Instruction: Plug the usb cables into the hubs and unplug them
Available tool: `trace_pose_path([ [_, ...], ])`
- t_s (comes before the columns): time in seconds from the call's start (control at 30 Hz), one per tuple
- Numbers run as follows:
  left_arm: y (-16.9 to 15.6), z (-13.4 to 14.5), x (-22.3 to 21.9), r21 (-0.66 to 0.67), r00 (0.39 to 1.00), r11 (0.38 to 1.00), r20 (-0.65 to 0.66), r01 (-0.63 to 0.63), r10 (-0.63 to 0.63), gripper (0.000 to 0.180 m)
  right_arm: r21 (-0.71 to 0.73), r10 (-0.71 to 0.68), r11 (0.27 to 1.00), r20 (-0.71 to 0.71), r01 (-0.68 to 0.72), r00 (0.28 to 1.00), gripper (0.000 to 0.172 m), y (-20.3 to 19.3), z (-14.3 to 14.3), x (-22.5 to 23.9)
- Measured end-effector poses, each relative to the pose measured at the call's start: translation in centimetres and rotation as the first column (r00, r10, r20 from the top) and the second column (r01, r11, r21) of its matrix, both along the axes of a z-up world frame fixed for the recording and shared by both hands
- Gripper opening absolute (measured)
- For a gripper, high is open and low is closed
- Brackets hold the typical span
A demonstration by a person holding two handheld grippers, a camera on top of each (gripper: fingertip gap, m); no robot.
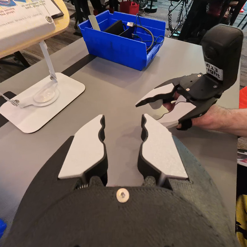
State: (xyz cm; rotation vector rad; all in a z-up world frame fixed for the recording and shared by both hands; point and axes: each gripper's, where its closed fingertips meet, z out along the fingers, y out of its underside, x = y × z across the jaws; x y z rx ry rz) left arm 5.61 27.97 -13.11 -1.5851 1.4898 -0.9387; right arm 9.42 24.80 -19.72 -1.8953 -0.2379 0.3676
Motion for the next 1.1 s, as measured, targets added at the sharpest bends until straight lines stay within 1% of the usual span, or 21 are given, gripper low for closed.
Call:
trace_pose_path([
  [0.1, -0.3, -0.7, 0.3, 0.003, 1.000, 1.000, -0.018, 0.005, -0.005, 0.054, -0.008, -0.004, 1.000, 0.012, 0.004, 1.000, 0.069, 0.1, -0.2, 0.4],
  [0.27, -0.4, -0.9, 0.5, -0.005, 1.000, 1.000, -0.018, 0.006, -0.006, 0.059, -0.051, 0.020, 0.999, 0.113, -0.015, 0.993, 0.075, 0.1, -1.3, -0.2],
  [0.5, -0.5, -1.1, 0.5, -0.015, 1.000, 1.000, -0.024, 0.009, -0.009, 0.060, -0.127, 0.052, 0.992, 0.184, -0.029, 0.982, 0.084, 0.3, -2.8, -0.8],
  [0.6, -0.5, -1.1, 0.4, -0.014, 1.000, 1.000, -0.025, 0.008, -0.009, 0.060, -0.143, 0.065, 0.989, 0.212, -0.035, 0.975, 0.085, 0.3, -3.2, -1.1],
  [0.9, 0.0, -0.8, 0.1, -0.009, 1.000, 1.000, -0.021, -0.015, 0.015, 0.064, -0.159, 0.071, 0.987, 0.216, -0.037, 0.974, 0.086, 0.2, -3.5, -1.0],
  [1.1, -0.4, -0.6, 0.3, -0.039, 1.000, 0.999, -0.005, -0.002, 0.002, 0.066, -0.183, 0.090, 0.982, 0.297, -0.035, 0.951, 0.086, 0.2, -4.4, -1.2],
])
